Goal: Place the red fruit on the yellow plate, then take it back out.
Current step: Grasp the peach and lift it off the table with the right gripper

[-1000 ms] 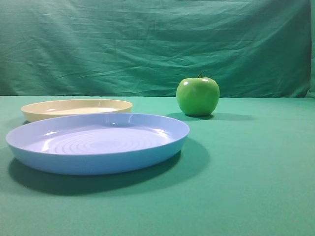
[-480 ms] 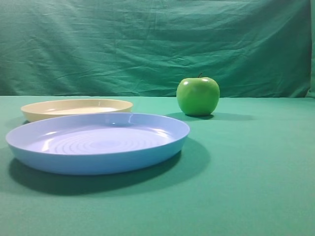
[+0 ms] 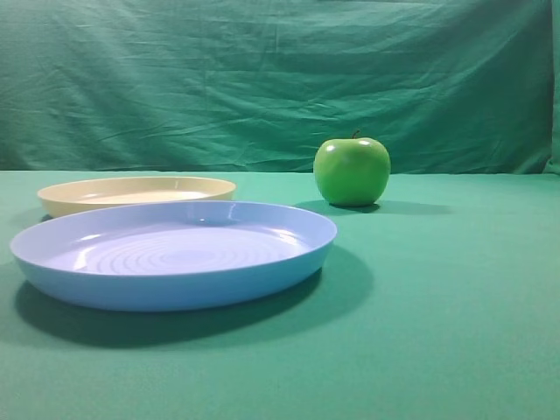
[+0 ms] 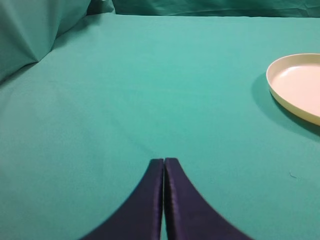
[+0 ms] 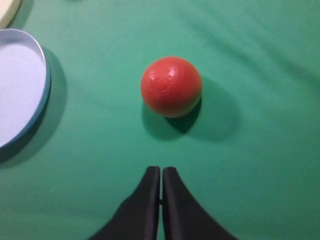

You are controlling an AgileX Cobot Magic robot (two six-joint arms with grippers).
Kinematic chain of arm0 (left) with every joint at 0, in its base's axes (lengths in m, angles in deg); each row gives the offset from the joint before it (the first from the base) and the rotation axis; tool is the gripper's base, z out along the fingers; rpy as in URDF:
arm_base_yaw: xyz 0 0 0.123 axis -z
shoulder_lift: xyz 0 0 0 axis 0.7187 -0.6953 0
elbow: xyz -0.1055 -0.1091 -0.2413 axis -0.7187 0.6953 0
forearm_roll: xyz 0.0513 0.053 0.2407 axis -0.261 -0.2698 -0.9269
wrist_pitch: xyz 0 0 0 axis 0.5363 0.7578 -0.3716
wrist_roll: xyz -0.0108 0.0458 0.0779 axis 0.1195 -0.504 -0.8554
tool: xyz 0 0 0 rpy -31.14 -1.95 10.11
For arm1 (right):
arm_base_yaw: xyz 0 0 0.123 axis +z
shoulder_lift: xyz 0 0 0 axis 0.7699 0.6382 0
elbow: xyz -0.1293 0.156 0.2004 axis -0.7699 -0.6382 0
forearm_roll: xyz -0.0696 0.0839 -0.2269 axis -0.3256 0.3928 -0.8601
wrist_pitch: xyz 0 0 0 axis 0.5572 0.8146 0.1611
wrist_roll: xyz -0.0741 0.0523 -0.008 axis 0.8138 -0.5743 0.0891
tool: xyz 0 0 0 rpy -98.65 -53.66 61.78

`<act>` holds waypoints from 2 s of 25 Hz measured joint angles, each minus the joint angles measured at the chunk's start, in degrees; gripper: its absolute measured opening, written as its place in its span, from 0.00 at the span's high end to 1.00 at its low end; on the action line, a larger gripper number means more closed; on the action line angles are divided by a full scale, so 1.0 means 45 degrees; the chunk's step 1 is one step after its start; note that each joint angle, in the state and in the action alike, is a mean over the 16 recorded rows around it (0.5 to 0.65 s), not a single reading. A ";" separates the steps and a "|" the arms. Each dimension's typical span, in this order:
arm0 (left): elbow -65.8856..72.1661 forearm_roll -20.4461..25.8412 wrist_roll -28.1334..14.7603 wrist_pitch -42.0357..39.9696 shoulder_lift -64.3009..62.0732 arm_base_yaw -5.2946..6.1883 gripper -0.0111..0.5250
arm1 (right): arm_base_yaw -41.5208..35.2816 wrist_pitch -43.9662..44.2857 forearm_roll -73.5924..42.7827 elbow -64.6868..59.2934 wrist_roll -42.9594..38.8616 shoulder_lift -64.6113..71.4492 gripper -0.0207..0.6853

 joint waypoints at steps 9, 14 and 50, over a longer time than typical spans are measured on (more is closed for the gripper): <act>0.0000 0.0000 0.0000 0.0000 0.0000 0.0000 0.98 | 0.1686 0.0323 -0.2063 0.1343 0.0189 0.3412 0.97; 0.0000 0.0000 0.0000 0.0000 0.0000 0.0000 0.98 | 0.3014 -0.0284 -0.3363 0.2006 -0.0150 0.5020 0.90; 0.0000 0.0000 0.0000 0.0000 0.0000 0.0000 0.98 | 0.4203 -0.5016 -0.4026 0.3024 -0.0717 1.2629 0.45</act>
